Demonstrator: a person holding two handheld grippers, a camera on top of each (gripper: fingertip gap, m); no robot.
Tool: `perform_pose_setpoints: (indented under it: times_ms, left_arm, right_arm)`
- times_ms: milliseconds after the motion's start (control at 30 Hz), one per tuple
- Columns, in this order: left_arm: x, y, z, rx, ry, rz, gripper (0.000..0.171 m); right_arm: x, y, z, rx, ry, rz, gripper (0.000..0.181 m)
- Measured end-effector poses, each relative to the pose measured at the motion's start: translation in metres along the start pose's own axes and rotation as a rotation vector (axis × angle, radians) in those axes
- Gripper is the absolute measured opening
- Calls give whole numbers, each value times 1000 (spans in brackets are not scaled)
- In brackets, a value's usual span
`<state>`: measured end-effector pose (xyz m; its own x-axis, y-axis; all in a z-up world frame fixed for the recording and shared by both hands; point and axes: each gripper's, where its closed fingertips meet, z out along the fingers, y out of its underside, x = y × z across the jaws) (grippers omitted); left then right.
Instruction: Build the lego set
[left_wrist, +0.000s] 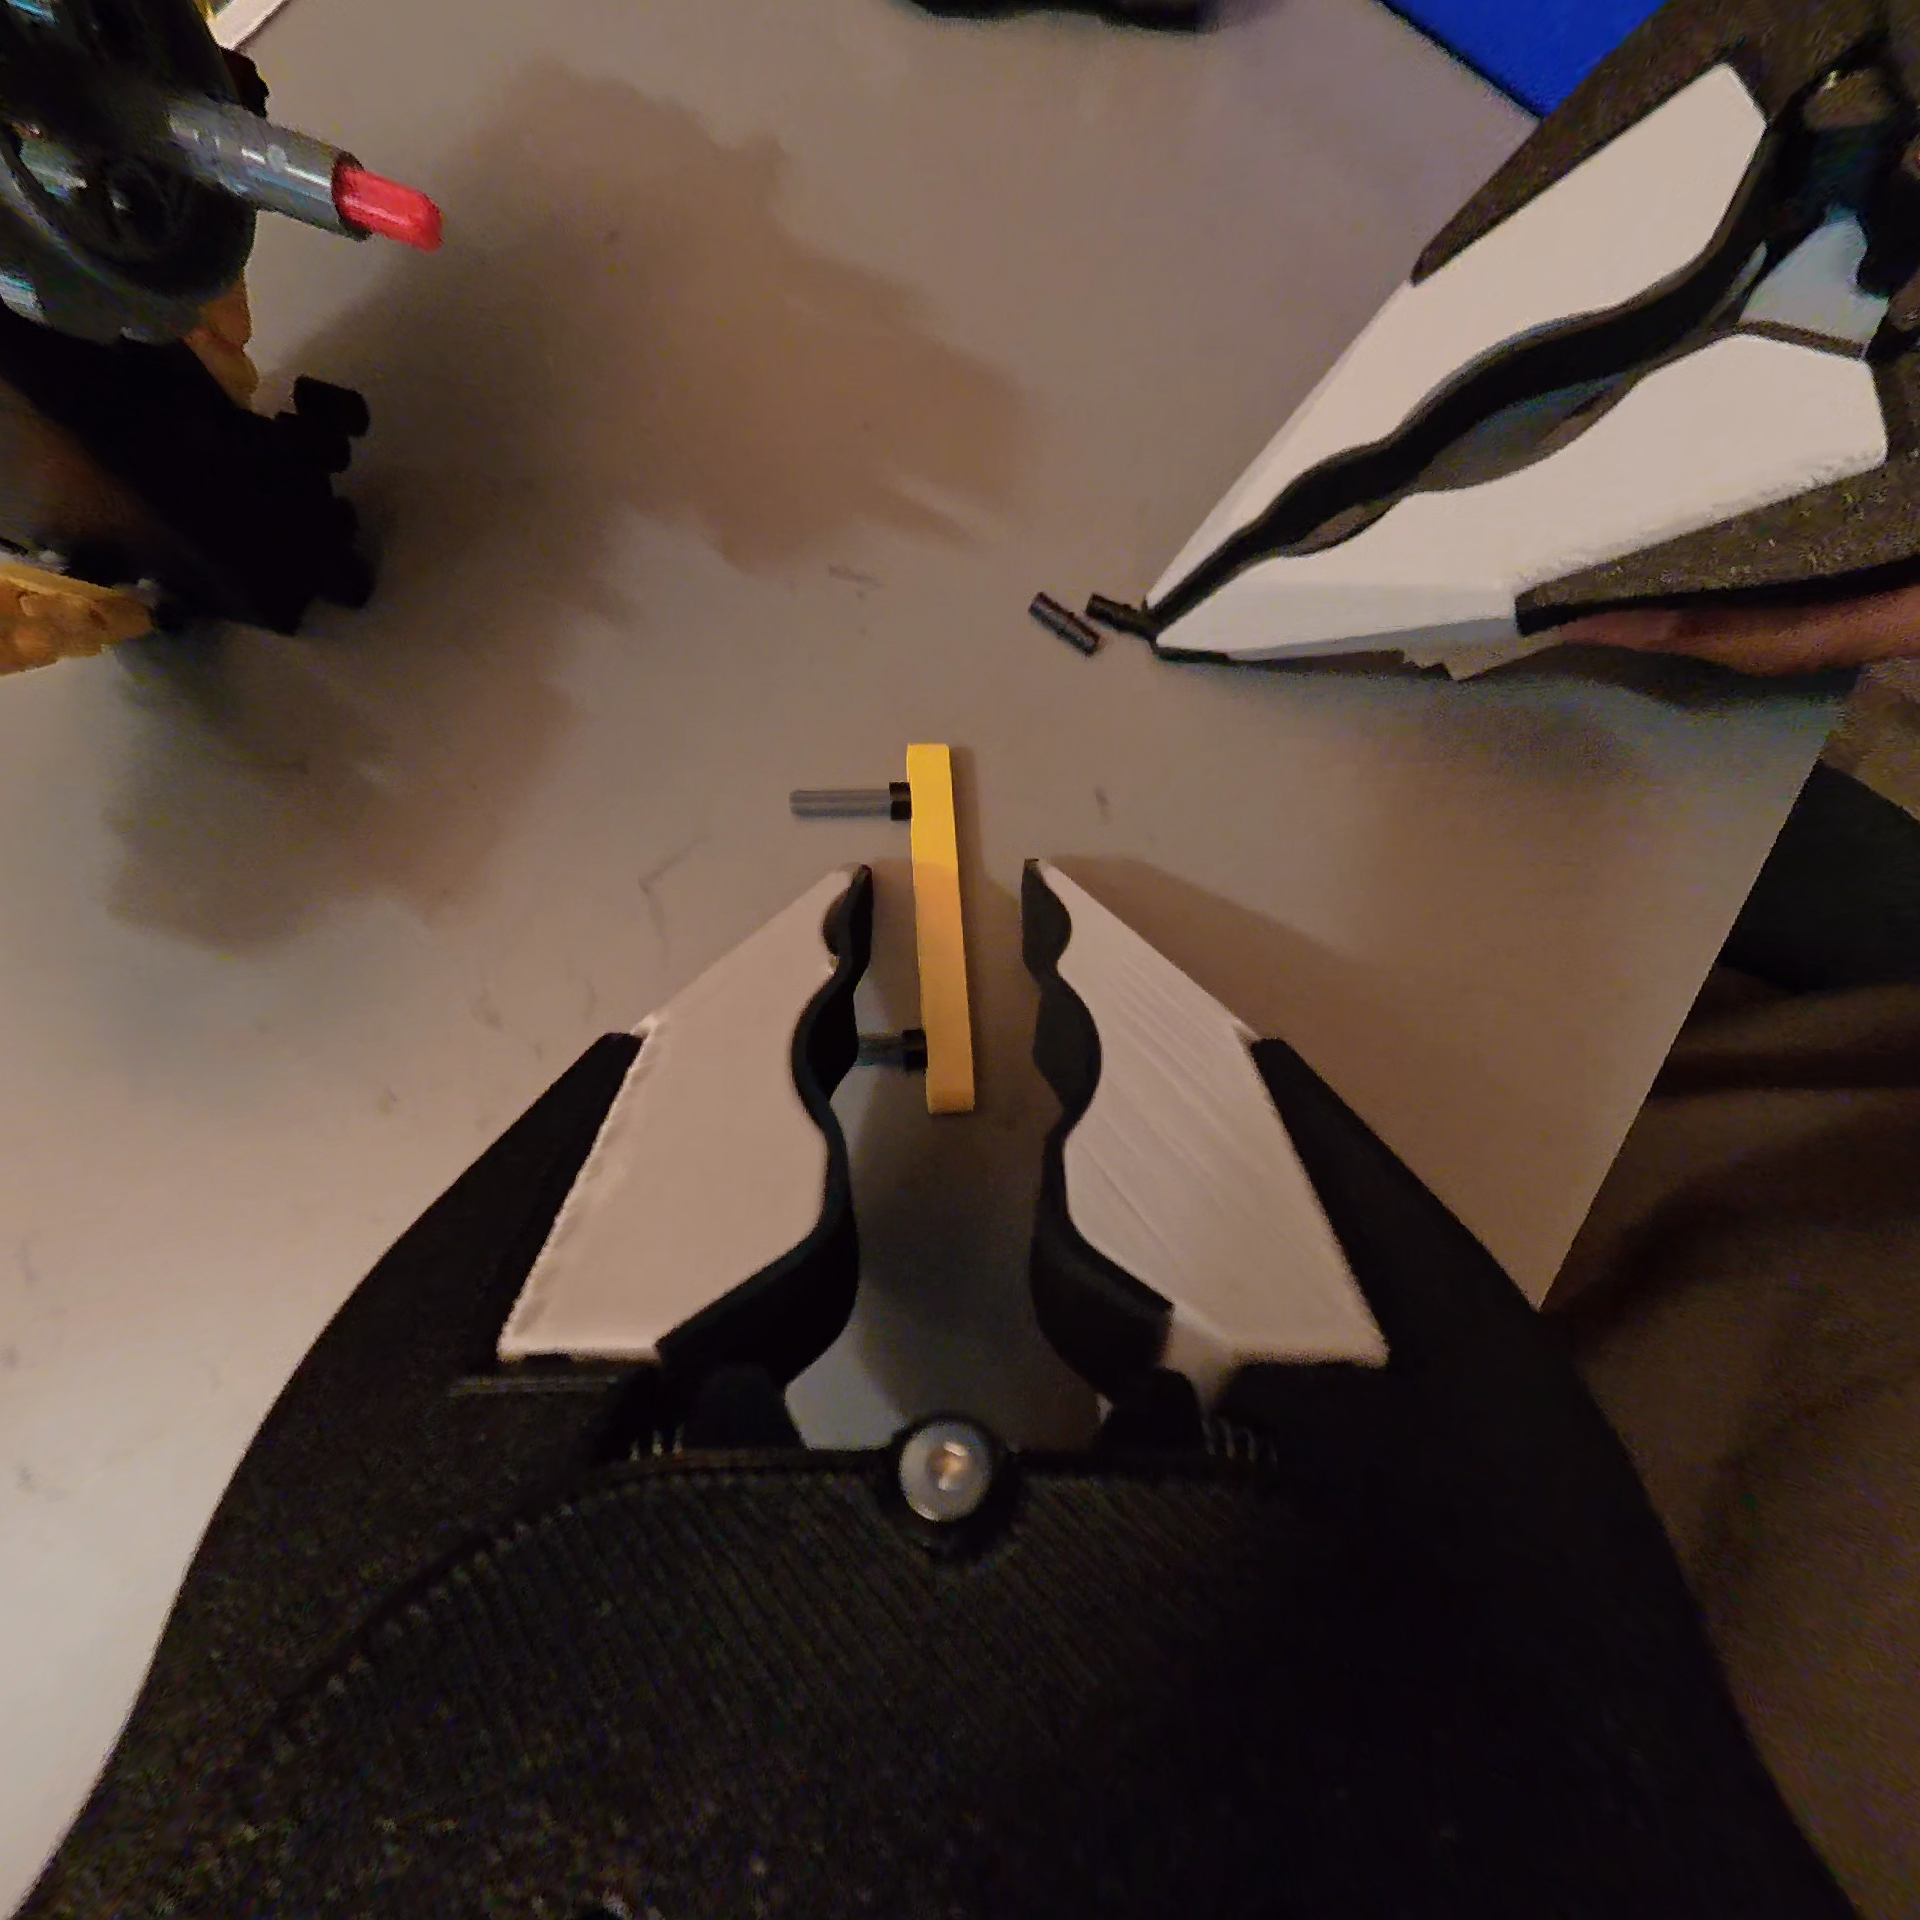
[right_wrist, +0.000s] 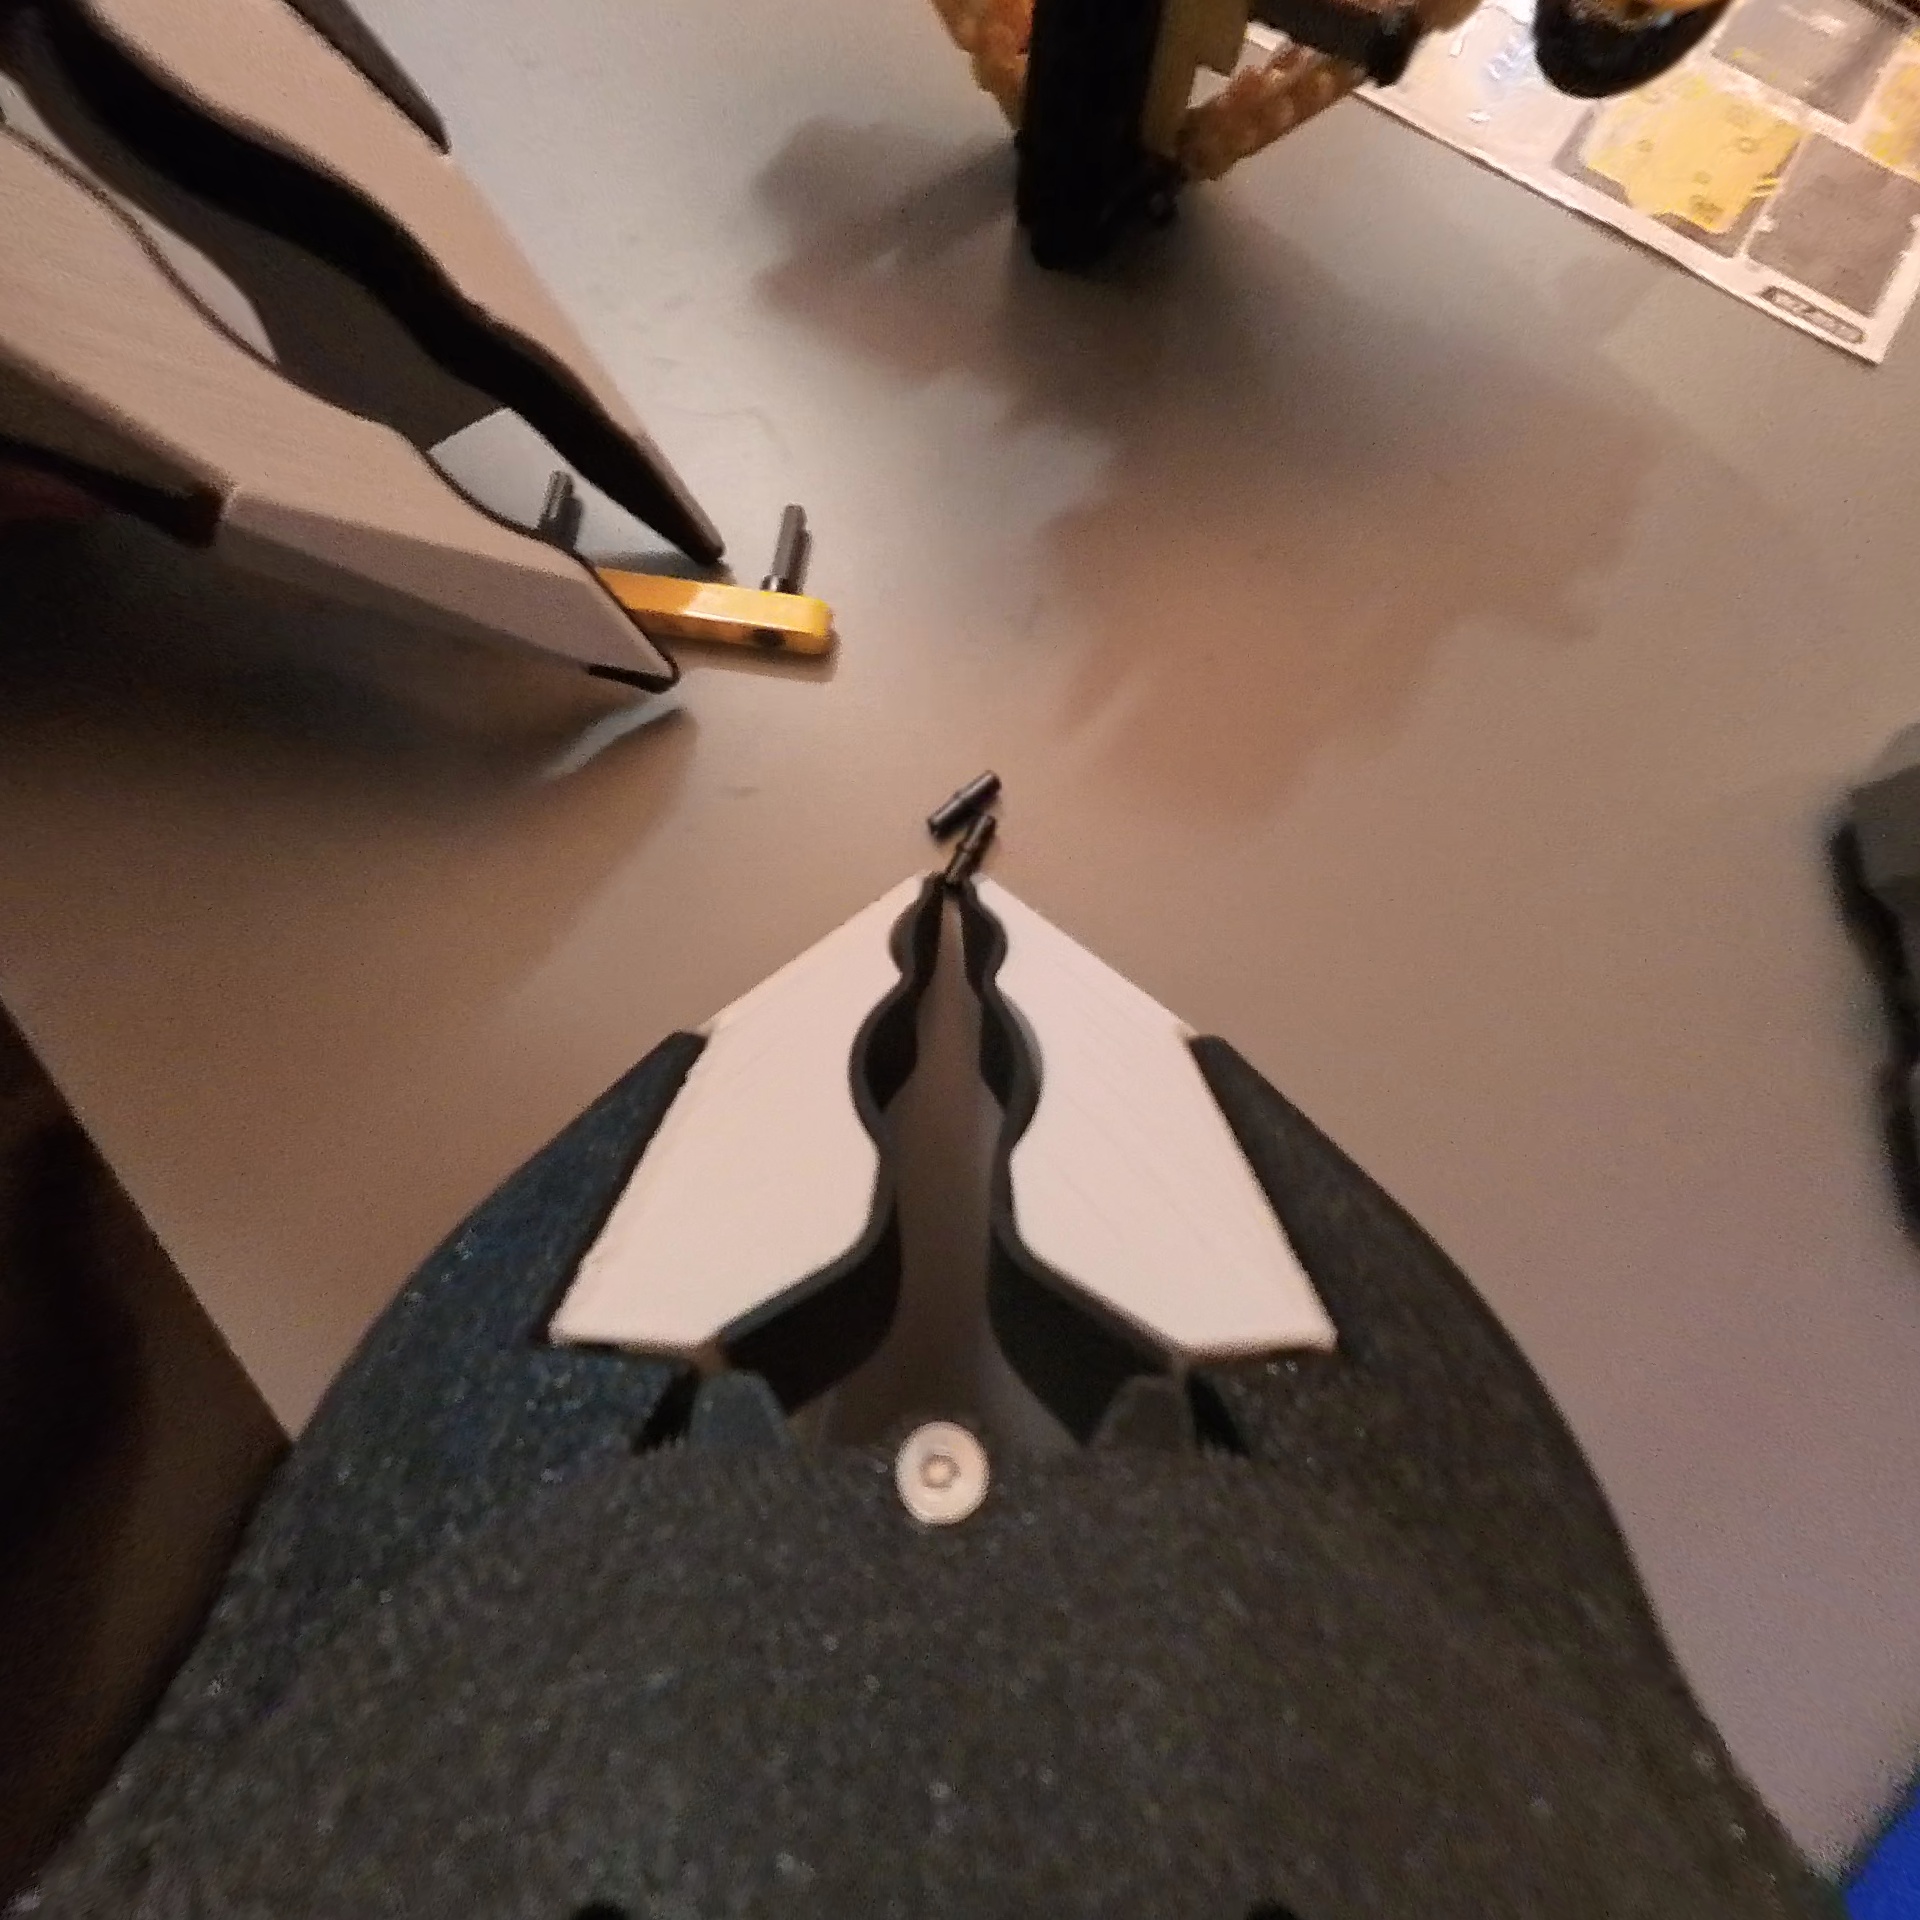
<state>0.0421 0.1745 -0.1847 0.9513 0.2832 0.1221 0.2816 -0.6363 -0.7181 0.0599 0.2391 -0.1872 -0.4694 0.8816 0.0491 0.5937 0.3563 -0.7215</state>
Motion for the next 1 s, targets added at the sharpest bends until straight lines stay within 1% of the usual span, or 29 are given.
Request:
perform_pose_setpoints:
  times_ms: [167,267,300,400,433,533,600,733,800,933,1000]
  left_arm:
    - [1,2,0,-7,11,-3,28]
    - [2,3,-2,-8,23,-14,24]
    - [1,3,-2,-8,25,-19,22]
    - [-2,3,-2,-10,17,-27,14]
    - [-3,3,-2,-10,13,-28,13]
    - [-4,3,-2,-9,4,-25,11]
    - [-4,3,-2,-7,-1,-26,9]
    - [-5,4,-2,-4,-10,-29,6]
    - [-4,4,-2,-2,-8,-35,7]
    - [4,3,-3,-1,36,-64,26]
    - [6,4,-4,-8,49,-73,27]
  right_arm:
    - [-19,2,-6,16,-87,21,2]
    - [-16,0,-11,49,-70,54,3]
    - [-15,-2,-12,59,-59,64,4]
    - [-17,-5,-10,63,-66,101,18]
    - [-19,-5,-8,55,-68,105,19]
    - [-17,0,-2,5,-4,62,17]
    - [-17,0,-2,-3,32,25,7]
    - [-16,0,-2,-6,53,14,4]
    - [-16,0,-2,-6,56,9,4]
    - [-33,-12,4,23,-15,8,4]
    - [-42,-20,9,37,-47,13,4]
